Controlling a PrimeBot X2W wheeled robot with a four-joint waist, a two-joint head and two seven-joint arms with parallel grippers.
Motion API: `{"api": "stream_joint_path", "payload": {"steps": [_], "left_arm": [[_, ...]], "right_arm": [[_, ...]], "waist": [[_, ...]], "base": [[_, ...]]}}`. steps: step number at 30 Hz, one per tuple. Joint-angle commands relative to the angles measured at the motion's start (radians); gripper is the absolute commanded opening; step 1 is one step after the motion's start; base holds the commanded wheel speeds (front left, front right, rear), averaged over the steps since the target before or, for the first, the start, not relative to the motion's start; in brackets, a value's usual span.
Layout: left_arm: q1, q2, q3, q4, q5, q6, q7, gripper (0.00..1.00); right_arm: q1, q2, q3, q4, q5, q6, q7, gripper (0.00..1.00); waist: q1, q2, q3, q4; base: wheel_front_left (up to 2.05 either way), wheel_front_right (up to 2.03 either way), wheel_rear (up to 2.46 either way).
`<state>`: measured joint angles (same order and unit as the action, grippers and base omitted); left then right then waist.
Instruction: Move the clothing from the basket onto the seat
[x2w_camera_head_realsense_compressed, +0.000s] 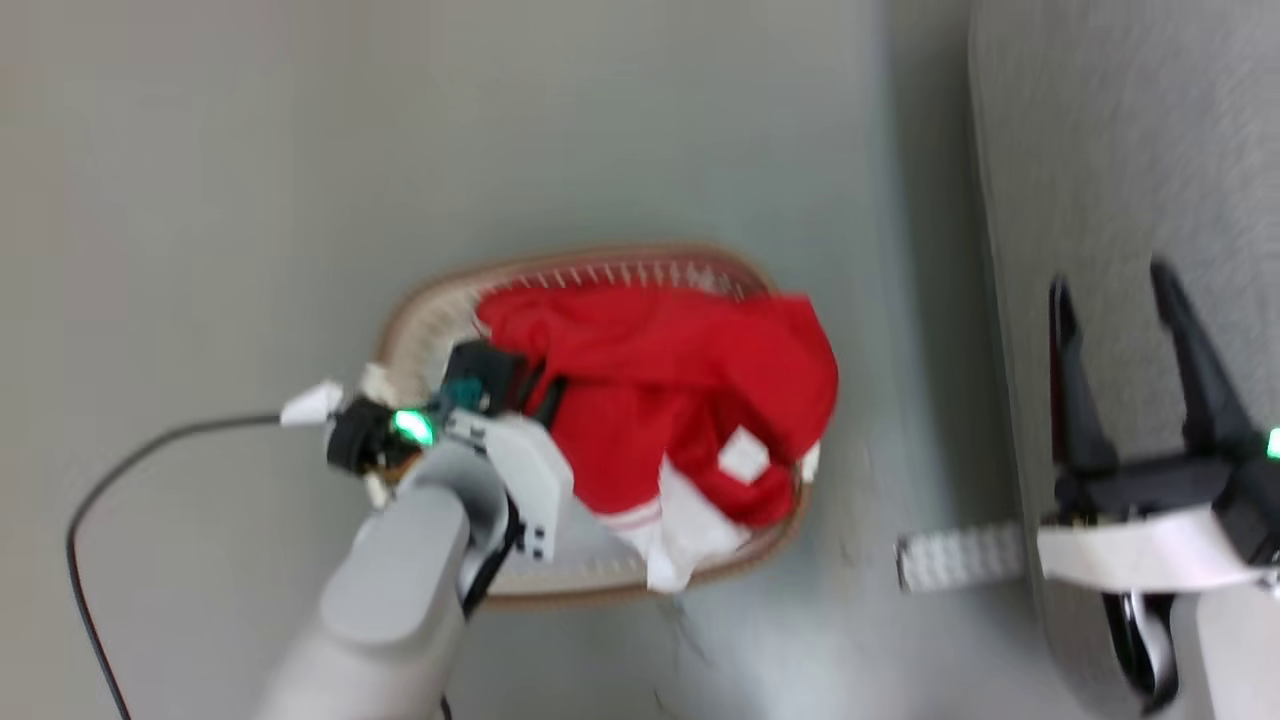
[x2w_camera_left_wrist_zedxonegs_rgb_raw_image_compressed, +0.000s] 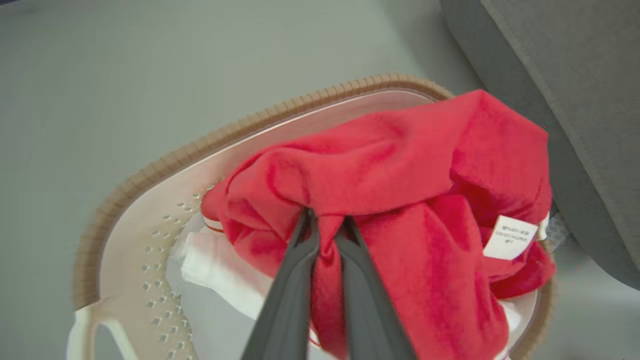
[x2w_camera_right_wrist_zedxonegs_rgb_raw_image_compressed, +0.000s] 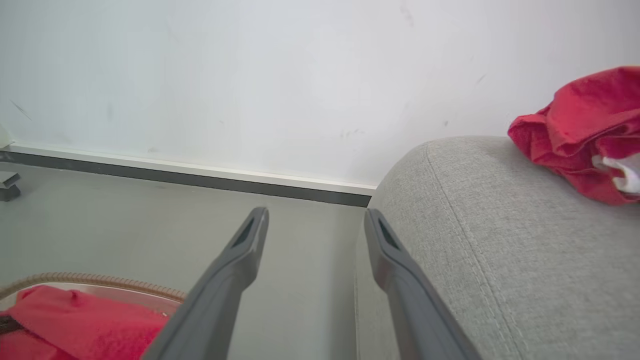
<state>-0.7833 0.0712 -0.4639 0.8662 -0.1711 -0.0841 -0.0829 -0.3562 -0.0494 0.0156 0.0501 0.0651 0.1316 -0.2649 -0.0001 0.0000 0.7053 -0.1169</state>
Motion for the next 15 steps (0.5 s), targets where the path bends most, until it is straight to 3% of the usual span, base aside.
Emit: {"api": "stream_joint_path", "payload": {"steps": [1,15], "left_arm": [[0.041,-0.006,0.002,-0.007,-0.019,0.005,-0.015,0.0],[0.251,0.032,0.037,-0.247,-0.09,0.071,0.023,0.0]], "right_arm": [[0.043,-0.002,-0.014,0.021,0.004,-0.002,0.001,1.0],[0.282,-0.002,0.015,0.123,-0.011,-0.002,0.001,1.0]], "waist": [[0.0001,0.0,-0.215,0.097],[0.0001,0.0,-0.612,0.192]], "base": [[0.0,0.0,0.0],[0.0,0.0,0.0]]}}
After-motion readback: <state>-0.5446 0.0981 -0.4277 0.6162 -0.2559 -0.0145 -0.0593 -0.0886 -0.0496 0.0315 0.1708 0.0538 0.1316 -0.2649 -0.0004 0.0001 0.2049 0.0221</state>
